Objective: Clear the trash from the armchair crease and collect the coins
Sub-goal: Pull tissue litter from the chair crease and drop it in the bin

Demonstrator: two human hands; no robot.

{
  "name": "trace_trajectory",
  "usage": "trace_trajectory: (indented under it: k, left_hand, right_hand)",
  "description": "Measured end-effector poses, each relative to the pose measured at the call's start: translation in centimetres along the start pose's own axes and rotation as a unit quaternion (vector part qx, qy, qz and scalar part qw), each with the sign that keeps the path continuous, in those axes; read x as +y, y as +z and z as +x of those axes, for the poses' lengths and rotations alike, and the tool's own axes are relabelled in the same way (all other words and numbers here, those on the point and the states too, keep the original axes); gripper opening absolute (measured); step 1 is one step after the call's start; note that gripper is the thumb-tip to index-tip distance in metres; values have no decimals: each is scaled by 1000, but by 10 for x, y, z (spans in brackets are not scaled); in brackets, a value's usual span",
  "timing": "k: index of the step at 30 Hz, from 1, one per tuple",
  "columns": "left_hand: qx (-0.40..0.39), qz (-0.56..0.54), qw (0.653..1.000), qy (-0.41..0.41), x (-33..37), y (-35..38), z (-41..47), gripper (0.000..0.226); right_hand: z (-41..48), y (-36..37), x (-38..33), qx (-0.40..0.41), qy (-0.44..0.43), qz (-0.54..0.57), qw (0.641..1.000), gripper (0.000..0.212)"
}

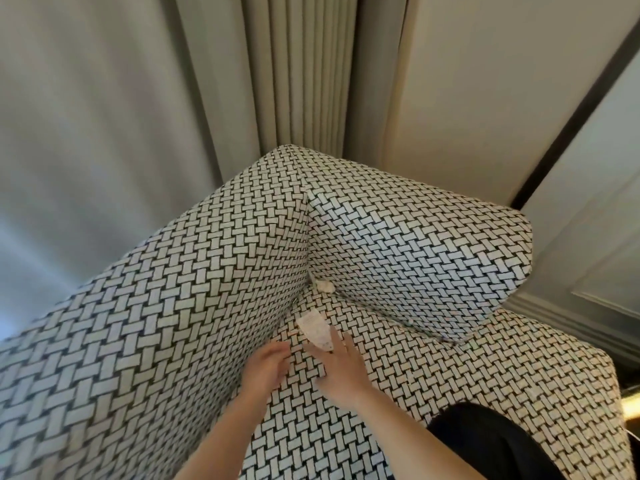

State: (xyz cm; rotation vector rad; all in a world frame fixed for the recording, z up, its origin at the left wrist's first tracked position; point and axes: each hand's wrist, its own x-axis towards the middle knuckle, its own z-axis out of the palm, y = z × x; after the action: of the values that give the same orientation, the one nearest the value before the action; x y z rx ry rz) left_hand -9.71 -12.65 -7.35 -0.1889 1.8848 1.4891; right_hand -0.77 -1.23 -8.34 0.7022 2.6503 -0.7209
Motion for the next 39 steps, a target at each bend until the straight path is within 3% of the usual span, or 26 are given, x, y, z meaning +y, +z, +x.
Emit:
trace_trajectory:
  k: [5,12,15,18,23,29,32,39]
  left_hand:
    - [0,5,1000,9,-13,-19,1,16]
    - [20,-1,1000,7,-14,-19,4,15]
    - [10,14,999,30,-15,-11,3,15]
    - [7,127,987,99,-18,1,7,27]
    - [50,363,906,211,-9,22,31,68]
    - [24,436,882,179,-10,39,45,62]
    - [33,411,887,209,-21,45,39,55]
    - [-26,306,918,250,-32,66,16,48]
  right_hand:
    - [7,19,1,-59,-20,-82,995,72]
    - [-6,11,29,-17,-63,-65,996,67]
    - [-17,2,39,3,-54,18,998,62]
    - [-28,-13,49,38,-26,131,990,55]
    - [-49,-41,74,82,13,250,965,41]
    - [-71,-72,94,148,13,326,934,34]
    - [-73,-73,100,162,35,376,912,32]
    - [-64,-76,105,192,60,516,833,27]
